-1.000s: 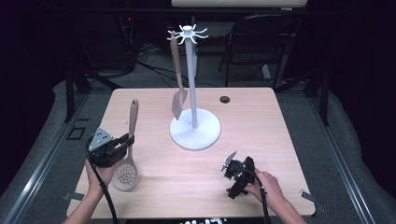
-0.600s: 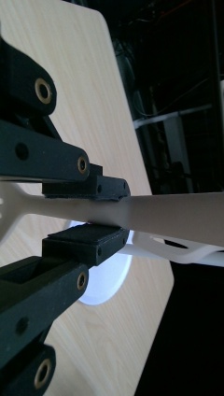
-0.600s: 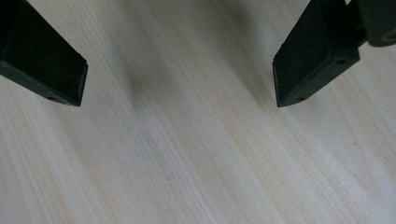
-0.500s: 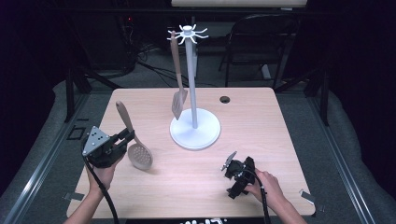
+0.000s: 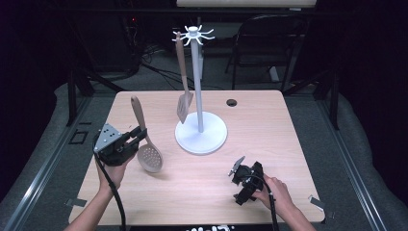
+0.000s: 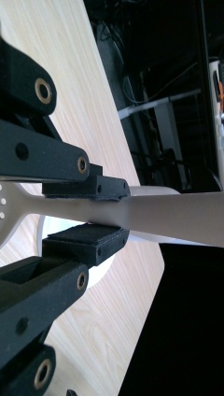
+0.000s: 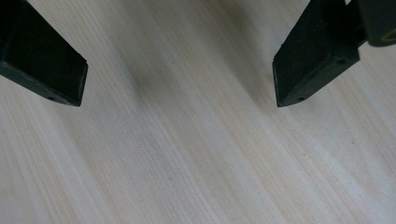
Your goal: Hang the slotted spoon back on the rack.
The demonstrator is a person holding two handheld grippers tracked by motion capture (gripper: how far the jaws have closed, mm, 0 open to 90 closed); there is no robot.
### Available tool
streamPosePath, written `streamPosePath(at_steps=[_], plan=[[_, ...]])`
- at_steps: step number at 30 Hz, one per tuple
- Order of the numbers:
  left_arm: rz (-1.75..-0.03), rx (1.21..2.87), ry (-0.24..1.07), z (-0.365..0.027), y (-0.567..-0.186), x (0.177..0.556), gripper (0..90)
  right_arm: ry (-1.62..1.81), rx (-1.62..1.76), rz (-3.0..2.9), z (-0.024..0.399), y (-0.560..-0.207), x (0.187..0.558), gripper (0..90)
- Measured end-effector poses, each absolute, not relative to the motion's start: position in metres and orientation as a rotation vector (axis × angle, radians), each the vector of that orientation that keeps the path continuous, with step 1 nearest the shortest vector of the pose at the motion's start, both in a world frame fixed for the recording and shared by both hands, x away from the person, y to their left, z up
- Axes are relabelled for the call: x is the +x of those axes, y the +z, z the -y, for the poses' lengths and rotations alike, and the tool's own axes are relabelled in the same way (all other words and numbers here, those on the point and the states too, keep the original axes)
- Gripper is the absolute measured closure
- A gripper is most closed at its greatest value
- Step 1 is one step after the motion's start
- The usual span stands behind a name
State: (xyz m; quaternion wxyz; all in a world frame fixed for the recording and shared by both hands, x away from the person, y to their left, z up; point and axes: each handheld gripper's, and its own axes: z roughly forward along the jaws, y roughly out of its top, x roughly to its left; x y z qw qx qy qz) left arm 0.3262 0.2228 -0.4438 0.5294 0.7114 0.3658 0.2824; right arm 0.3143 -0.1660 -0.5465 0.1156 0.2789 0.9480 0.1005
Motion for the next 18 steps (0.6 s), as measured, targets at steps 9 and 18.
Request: streamPosePath(at_steps=[9,18], plan=[[-0.833,1.729,0.656,-0.205,-0.44,0.334,76.0,0.292,0.825,-2.768,0.168,-0.545,0.313,2.8],[-0.834,1.731,0.631,-0.191,-0.438,0.349,76.0,0.305,0.834,-2.771,0.169,-0.546,0.313,2.8]])
